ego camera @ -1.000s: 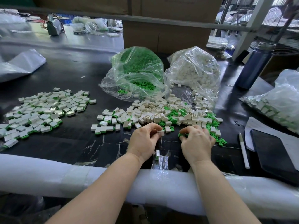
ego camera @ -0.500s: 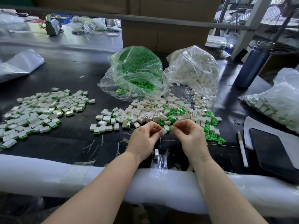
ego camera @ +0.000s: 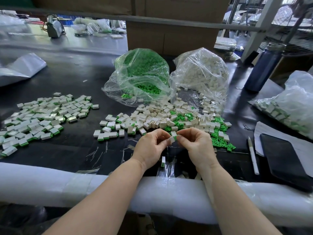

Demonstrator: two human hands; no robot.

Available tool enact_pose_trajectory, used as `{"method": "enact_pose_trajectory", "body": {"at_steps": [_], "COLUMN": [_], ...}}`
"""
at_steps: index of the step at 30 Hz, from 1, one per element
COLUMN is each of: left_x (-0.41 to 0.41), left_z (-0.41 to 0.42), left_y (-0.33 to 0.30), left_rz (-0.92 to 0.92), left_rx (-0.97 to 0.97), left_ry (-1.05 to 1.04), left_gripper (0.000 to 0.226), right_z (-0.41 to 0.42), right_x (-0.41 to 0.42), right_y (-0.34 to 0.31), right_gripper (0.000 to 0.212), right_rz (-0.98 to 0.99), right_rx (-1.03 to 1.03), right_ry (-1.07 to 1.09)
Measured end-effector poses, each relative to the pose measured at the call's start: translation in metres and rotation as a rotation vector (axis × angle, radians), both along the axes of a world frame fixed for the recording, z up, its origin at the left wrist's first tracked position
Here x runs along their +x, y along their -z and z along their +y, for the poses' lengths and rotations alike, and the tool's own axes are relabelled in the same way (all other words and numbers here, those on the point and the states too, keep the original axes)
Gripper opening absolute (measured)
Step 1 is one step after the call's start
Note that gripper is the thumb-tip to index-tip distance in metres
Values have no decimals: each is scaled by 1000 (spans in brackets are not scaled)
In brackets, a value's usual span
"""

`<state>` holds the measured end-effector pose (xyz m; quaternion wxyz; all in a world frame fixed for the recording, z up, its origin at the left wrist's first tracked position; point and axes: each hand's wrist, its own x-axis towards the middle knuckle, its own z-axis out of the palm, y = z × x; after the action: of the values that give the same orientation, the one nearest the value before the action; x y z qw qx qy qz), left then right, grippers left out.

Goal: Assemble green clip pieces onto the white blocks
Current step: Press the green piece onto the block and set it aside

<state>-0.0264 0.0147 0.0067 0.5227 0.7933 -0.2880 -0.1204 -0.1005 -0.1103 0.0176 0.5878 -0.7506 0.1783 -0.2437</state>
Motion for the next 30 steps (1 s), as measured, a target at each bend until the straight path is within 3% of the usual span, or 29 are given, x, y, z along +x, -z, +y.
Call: {"method": "enact_pose_trajectory", "body": {"at_steps": [30], "left_x": [-2], "left_z": [1], "left_y": [-3], "left_rz": [18], "left_rx": [48], "left_ry": [4], "left_gripper": [13], "right_z": [3], "right_x": [0], "right_y": [1], "right_gripper": [21], "right_rz": [86], "right_rx": [50], "right_ry": [-108]}}
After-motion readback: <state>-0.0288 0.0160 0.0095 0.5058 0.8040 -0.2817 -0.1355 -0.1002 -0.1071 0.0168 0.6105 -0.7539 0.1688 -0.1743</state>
